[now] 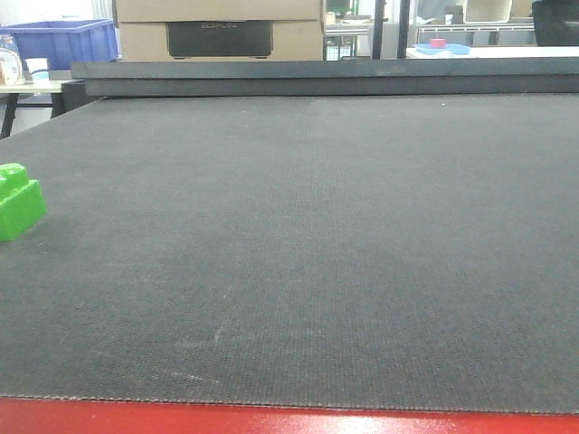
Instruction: Grab block from conveyor and place in blue bin
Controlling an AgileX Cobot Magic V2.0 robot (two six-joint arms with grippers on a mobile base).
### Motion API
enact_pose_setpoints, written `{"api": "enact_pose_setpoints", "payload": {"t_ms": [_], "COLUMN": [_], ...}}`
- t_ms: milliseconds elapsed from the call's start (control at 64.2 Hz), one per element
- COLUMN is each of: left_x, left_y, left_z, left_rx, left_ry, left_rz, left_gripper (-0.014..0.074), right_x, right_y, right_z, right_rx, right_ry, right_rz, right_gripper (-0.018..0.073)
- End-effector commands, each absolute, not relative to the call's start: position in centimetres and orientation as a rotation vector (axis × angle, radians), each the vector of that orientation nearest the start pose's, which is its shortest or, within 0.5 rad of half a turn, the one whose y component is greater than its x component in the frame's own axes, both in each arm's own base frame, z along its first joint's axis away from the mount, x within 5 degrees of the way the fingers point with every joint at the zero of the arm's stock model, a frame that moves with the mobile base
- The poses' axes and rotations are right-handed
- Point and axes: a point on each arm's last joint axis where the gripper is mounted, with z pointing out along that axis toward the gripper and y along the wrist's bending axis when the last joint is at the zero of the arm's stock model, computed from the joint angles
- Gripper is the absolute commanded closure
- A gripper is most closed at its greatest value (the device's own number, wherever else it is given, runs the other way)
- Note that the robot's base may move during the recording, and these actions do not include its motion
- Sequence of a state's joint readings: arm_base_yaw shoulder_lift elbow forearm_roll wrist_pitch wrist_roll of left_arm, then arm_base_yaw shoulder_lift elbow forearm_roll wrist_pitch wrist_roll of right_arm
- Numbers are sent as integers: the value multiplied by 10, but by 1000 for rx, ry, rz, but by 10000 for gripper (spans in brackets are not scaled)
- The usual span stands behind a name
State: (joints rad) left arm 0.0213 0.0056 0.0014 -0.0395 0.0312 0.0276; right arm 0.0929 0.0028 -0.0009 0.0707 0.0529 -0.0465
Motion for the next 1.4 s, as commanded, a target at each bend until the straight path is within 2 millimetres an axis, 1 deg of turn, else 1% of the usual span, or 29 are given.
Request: {"api": "enact_pose_setpoints", "payload": {"t_ms": [0,592,732,841,919,950,981,1012,1059,1075,1121,1137,1184,1199,1246,1261,1277,1293,1308,1324,1339,1370,1386], "left_x": [56,56,56,55,54,54,54,52,48,47,43,41,34,30,25,22,22,21,21,20,18,20,21], "left_y": [1,1,1,2,2,2,2,2,2,2,1,1,1,1,0,0,0,0,0,0,0,0,0], "left_z": [212,213,216,219,224,226,228,234,251,256,270,275,293,302,319,328,330,338,339,347,352,361,365], "left_rx": [-33,-33,-44,-45,-46,-46,-46,-46,-44,-43,-40,-40,-36,-35,-28,-23,-20,-16,-14,-10,-9,-4,-4], "left_ry": [1496,1489,1450,1422,1362,1338,1327,1311,1282,1276,1267,1261,1251,1238,1262,1255,1263,1274,1287,1298,1292,1319,1338], "left_rz": [2,2,-8,-7,-5,-4,-4,-4,-5,-6,-8,-8,-11,-12,-8,-3,3,9,11,17,20,30,30], "left_gripper": [707,707,707,707,707,707,707,707,707,707,707,707,706,703,680,670,664,647,640,610,610,570,552], "right_x": [56,56,56,55,53,53,51,49,45,42,36,33,24,20,18,18,16,16,17,18,21,24,24], "right_y": [5,5,5,5,4,4,3,3,3,3,3,3,2,2,3,3,3,3,3,4,4,5,5], "right_z": [211,211,213,220,229,230,237,248,262,270,287,296,313,324,339,343,351,355,360,364,368,375,381], "right_rx": [-60,-60,-58,-51,-34,-27,-22,-22,-23,-24,-27,-28,-33,-37,-44,-48,-50,-52,-54,-57,-59,-64,-65], "right_ry": [1513,1513,1490,1408,1306,1294,1275,1252,1232,1217,1201,1193,1188,1195,1234,1261,1264,1279,1296,1313,1338,1381,1387], "right_rz": [89,89,89,88,93,99,104,105,108,110,113,115,118,121,123,124,125,125,126,126,126,127,128], "right_gripper": [722,722,722,722,722,722,722,722,722,722,722,722,722,722,722,722,720,718,715,710,701,671,656]}}
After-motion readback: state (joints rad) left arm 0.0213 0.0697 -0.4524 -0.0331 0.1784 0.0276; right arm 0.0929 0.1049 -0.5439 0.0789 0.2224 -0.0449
